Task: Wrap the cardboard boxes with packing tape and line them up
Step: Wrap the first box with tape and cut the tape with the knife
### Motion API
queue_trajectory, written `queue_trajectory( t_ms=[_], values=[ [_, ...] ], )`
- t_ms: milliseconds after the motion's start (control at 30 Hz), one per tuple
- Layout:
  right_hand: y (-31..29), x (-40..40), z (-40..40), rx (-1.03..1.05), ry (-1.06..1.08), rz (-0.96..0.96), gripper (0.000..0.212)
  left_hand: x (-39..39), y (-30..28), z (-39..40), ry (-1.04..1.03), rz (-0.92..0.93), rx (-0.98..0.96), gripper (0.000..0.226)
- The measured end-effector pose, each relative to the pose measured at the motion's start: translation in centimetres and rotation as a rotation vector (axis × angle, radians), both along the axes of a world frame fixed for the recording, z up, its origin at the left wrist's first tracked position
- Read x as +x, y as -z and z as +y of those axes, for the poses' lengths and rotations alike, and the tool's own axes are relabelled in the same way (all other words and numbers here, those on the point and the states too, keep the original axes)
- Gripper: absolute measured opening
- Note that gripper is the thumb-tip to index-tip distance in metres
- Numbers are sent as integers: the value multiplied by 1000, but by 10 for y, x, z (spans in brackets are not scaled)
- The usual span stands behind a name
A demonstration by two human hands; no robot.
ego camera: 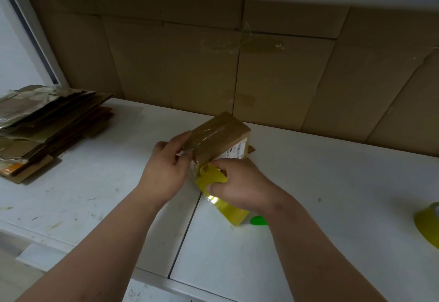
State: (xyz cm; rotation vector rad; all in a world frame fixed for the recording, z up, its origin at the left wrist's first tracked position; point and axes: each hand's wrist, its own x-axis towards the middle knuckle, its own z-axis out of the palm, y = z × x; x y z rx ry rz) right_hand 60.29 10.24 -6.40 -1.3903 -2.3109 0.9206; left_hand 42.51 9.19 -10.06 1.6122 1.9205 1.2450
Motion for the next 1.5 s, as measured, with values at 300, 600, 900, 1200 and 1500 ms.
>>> queue_trajectory(
  t_ms=[300, 600, 900, 1200, 1500],
  values=[
    [24, 0, -15, -293, 107, 532, 25, -2, 4, 17, 22, 369, -88, 63],
    [58, 6, -33, -601, 201, 940, 55, -13, -11, 45, 170, 535, -208, 60],
    [69, 4, -55, -475, 262, 925, 34, -16, -18, 48, 196, 516, -264, 62],
    [65, 3, -55, -426, 249, 850, 31, -2, -6, 14, 117, -334, -139, 37],
    [59, 11, -53, -368, 216, 744, 21, 15, 14, -2, -133, -437, -100, 11]
  ],
)
